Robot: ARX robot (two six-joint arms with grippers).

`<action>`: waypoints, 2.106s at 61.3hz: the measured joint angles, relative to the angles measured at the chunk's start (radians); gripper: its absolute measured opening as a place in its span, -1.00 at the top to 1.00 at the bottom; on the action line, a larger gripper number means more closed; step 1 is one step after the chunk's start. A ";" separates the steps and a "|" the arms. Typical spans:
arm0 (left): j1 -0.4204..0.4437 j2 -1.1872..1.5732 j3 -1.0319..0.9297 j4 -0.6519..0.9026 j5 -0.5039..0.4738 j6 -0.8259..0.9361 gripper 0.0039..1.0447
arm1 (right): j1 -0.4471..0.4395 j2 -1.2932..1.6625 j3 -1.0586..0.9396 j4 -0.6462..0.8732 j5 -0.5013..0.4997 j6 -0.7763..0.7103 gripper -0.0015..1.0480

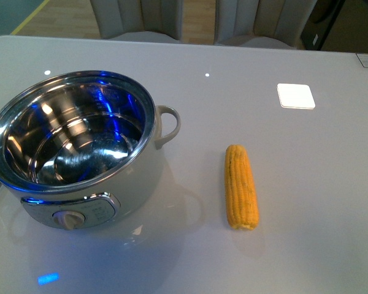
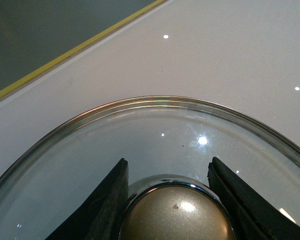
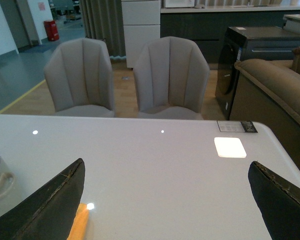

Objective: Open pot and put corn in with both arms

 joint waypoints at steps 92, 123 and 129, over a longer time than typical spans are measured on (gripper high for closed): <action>-0.017 -1.266 -0.620 -0.321 0.211 -0.128 -0.88 | 0.000 0.000 0.000 0.000 0.000 0.000 -0.83; 0.047 -1.952 -0.857 -0.843 0.364 -0.180 -0.88 | 0.000 0.000 0.000 0.000 0.000 0.000 -0.83; 0.066 -1.960 -0.871 -0.854 0.365 -0.184 -0.88 | 0.000 0.000 0.000 0.000 0.000 0.000 -0.83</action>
